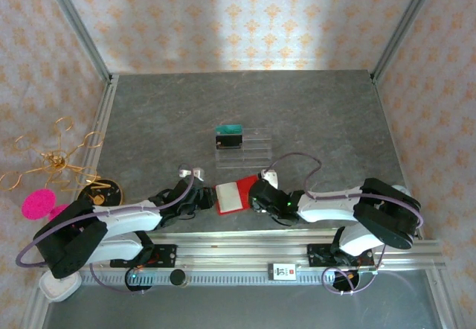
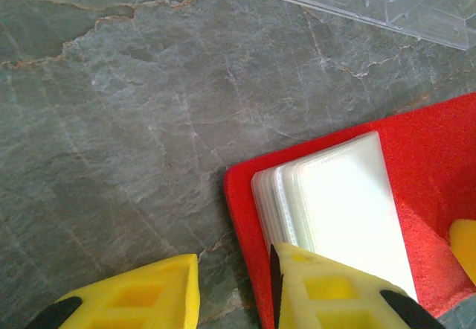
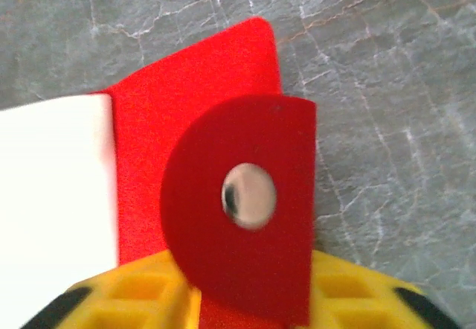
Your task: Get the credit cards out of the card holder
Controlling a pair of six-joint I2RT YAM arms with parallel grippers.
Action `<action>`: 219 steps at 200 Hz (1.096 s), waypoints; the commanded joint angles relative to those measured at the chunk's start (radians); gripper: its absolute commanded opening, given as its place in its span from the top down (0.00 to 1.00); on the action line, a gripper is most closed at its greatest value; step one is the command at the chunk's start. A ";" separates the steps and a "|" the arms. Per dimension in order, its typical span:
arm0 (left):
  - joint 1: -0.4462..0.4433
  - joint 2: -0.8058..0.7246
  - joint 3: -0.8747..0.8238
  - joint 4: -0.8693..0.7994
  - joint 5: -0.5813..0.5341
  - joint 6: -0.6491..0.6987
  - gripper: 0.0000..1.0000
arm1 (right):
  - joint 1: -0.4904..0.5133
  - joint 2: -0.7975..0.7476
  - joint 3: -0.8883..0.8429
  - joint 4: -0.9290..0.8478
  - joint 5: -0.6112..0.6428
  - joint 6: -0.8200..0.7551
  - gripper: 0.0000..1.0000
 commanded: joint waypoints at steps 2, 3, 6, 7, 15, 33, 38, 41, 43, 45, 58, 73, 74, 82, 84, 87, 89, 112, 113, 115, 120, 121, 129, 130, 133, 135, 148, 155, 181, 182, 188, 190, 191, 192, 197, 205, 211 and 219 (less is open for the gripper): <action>-0.005 0.056 0.037 0.116 0.044 0.012 0.71 | -0.007 -0.032 -0.006 -0.076 0.033 -0.006 0.53; -0.005 0.056 0.038 0.116 0.045 0.012 0.71 | -0.007 -0.035 -0.007 -0.077 0.033 -0.006 0.53; -0.006 0.054 0.039 0.115 0.046 0.012 0.71 | -0.006 -0.042 -0.008 -0.079 0.036 -0.006 0.52; -0.007 0.054 0.039 0.114 0.046 0.012 0.71 | -0.006 -0.043 -0.009 -0.080 0.037 -0.006 0.52; -0.010 0.049 0.044 0.106 0.046 0.016 0.71 | -0.006 -0.066 -0.011 -0.091 0.044 -0.004 0.50; -0.025 0.037 0.066 0.085 0.043 0.026 0.70 | -0.006 -0.113 -0.022 -0.107 0.054 -0.008 0.49; -0.030 0.034 0.070 0.081 0.042 0.029 0.70 | -0.006 -0.123 -0.026 -0.110 0.058 -0.009 0.49; -0.033 0.034 0.073 0.079 0.042 0.031 0.70 | -0.006 -0.127 -0.028 -0.110 0.061 -0.008 0.49; -0.035 0.034 0.077 0.079 0.042 0.031 0.70 | -0.006 -0.130 -0.030 -0.110 0.064 -0.007 0.49; -0.036 0.033 0.079 0.078 0.042 0.032 0.70 | -0.006 -0.133 -0.030 -0.112 0.066 -0.007 0.50; -0.044 0.037 0.094 0.063 0.037 0.038 0.70 | -0.008 -0.138 -0.029 -0.130 0.079 -0.004 0.50; -0.048 0.043 0.100 0.058 0.035 0.038 0.70 | -0.008 -0.145 -0.021 -0.155 0.095 -0.002 0.49; -0.048 0.045 0.100 0.059 0.036 0.038 0.70 | -0.008 -0.146 -0.021 -0.156 0.095 -0.003 0.49; -0.049 0.050 0.102 0.063 0.040 0.038 0.70 | -0.008 -0.159 -0.021 -0.156 0.092 -0.010 0.49; -0.050 0.052 0.103 0.063 0.040 0.038 0.70 | -0.008 -0.164 -0.021 -0.158 0.092 -0.012 0.48; -0.050 0.054 0.104 0.064 0.041 0.038 0.70 | -0.008 -0.170 -0.021 -0.159 0.092 -0.015 0.48; -0.049 0.055 0.106 0.063 0.041 0.038 0.70 | -0.008 -0.176 -0.021 -0.159 0.092 -0.018 0.48; -0.057 0.062 0.124 0.050 0.043 0.042 0.70 | -0.008 -0.243 -0.020 -0.173 0.108 -0.051 0.44; -0.058 0.061 0.125 0.049 0.043 0.042 0.70 | -0.008 -0.245 -0.020 -0.173 0.108 -0.052 0.44; -0.058 0.059 0.127 0.047 0.043 0.043 0.70 | -0.008 -0.249 -0.020 -0.174 0.111 -0.054 0.44; -0.060 0.055 0.132 0.044 0.044 0.044 0.70 | -0.008 -0.251 -0.020 -0.178 0.115 -0.056 0.44; -0.061 0.055 0.133 0.044 0.044 0.045 0.70 | -0.008 -0.251 -0.020 -0.178 0.115 -0.056 0.44; -0.061 0.049 0.140 0.035 0.042 0.048 0.70 | -0.008 -0.251 -0.018 -0.187 0.120 -0.056 0.44; -0.062 0.049 0.141 0.034 0.042 0.048 0.70 | -0.008 -0.251 -0.017 -0.188 0.121 -0.055 0.44; -0.063 0.048 0.144 0.033 0.042 0.049 0.70 | -0.009 -0.251 -0.016 -0.192 0.124 -0.055 0.44; -0.063 0.046 0.145 0.033 0.042 0.050 0.70 | -0.009 -0.264 -0.015 -0.195 0.126 -0.055 0.44; -0.066 0.049 0.150 0.031 0.046 0.051 0.70 | -0.009 -0.282 -0.004 -0.220 0.139 -0.055 0.44; -0.064 0.055 0.154 0.031 0.052 0.051 0.70 | -0.009 -0.290 0.003 -0.228 0.138 -0.065 0.44; -0.067 0.082 0.152 0.044 0.064 0.046 0.70 | -0.008 -0.408 0.006 -0.194 0.089 -0.161 0.44; -0.067 0.082 0.152 0.045 0.064 0.046 0.70 | -0.008 -0.414 0.007 -0.192 0.087 -0.165 0.44; -0.069 0.086 0.153 0.046 0.065 0.045 0.70 | -0.008 -0.444 0.012 -0.188 0.075 -0.186 0.44; -0.068 0.085 0.152 0.046 0.065 0.045 0.70 | -0.008 -0.454 0.014 -0.189 0.073 -0.191 0.44; -0.068 0.085 0.153 0.046 0.065 0.045 0.70 | -0.008 -0.459 0.016 -0.190 0.071 -0.193 0.44; -0.068 0.085 0.153 0.046 0.065 0.045 0.70 | -0.008 -0.463 0.016 -0.190 0.071 -0.196 0.44; -0.068 0.085 0.152 0.045 0.064 0.045 0.70 | -0.008 -0.481 0.026 -0.190 0.064 -0.208 0.44; -0.068 0.083 0.151 0.046 0.063 0.045 0.70 | -0.007 -0.500 0.042 -0.192 0.047 -0.228 0.45; -0.068 0.081 0.150 0.047 0.060 0.045 0.70 | -0.007 -0.505 0.051 -0.185 0.022 -0.238 0.45; -0.068 0.076 0.148 0.048 0.056 0.043 0.70 | -0.007 -0.493 0.058 -0.153 -0.040 -0.253 0.45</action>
